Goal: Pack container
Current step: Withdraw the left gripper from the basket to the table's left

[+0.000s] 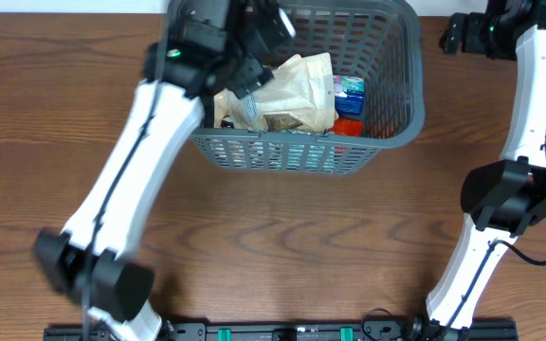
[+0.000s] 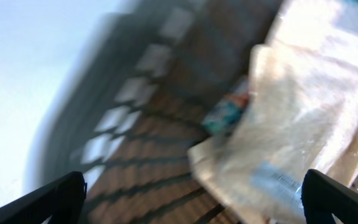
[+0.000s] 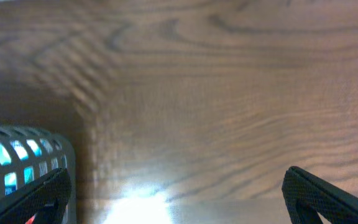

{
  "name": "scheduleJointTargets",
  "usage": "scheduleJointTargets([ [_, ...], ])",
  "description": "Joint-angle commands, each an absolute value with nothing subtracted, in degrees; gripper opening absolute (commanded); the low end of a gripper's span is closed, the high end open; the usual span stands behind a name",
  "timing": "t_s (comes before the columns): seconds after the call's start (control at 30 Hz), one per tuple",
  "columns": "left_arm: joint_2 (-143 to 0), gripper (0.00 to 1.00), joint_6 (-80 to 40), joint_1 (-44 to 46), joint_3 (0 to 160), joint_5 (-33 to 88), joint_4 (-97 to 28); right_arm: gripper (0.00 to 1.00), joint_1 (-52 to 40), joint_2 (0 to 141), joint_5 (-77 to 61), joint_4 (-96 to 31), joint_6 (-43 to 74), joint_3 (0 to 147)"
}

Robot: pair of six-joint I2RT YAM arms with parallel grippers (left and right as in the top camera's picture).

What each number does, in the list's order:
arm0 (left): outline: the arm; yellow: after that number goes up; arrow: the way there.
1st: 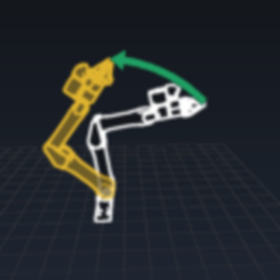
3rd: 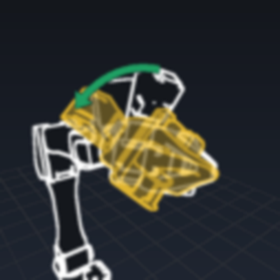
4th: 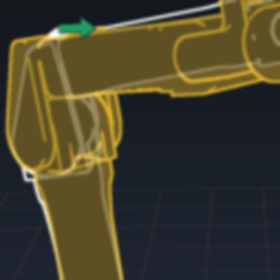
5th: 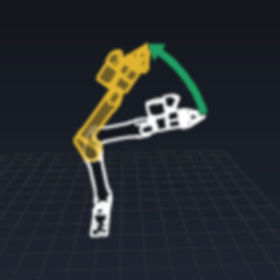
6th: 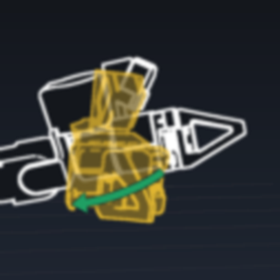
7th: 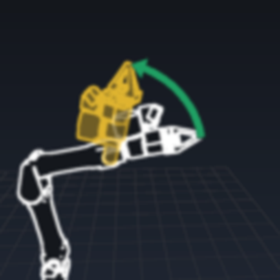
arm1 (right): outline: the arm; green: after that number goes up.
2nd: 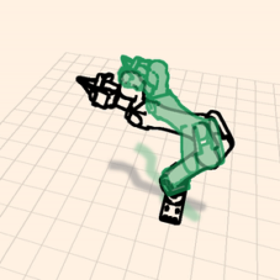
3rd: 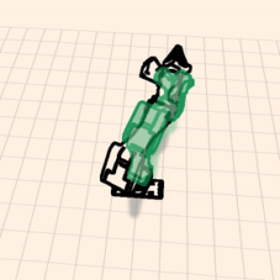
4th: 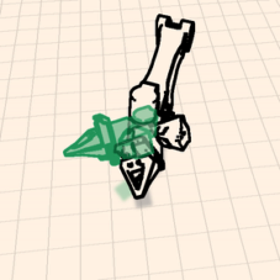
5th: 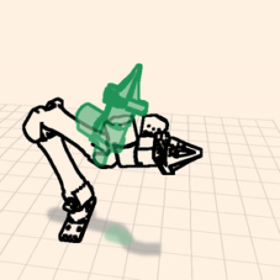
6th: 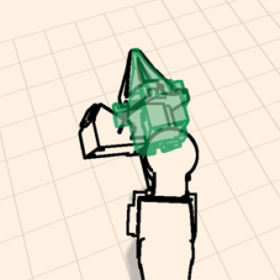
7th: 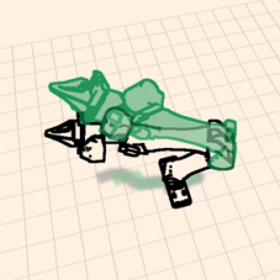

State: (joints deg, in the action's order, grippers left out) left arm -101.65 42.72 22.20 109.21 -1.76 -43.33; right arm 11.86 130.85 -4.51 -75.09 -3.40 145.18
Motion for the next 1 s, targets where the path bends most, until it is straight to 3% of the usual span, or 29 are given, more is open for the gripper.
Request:
scheduleJointTargets([
  [0.0, -95.29, 0.99, 34.57, 18.33, 109.65, -5.89, -43.16, 0.99, 11.7, 130.5, -4.99, -72.99, -3.9, 148.97],
  [0.23, -89.47, 0.99, 22.55, 4.8, 109.65, -5.87, -45.15, 0.99, 11.68, 129.56, -4.99, -68.69, 0.34, 157.4],
  [0.3, -89.03, 0.99, 17.65, 0.08, 109.65, -5.87, -48.01, 0.88, 11.4, 128.44, -4.95, -70.89, 0.38, 159.2],
  [0.4, -88.95, 0.99, 10.09, -3.29, 109.65, -5.8, -51.35, 0.93, 10.94, 126.89, -2.96, -70.98, 1.26, 159.3],
  [0.53, -88.95, 0.99, 6.7, -5.15, 109.62, -3.18, -54.61, 0.99, 9.65, 125.23, 0.56, -73.14, 1.87, 159.3],
  [0.97, -88.84, 0.99, 6.79, -5.45, 102.8, -1.98, -60.25, 0.99, 5.76, 123.26, 4.73, -85.21, 1.87, 159.3],
])
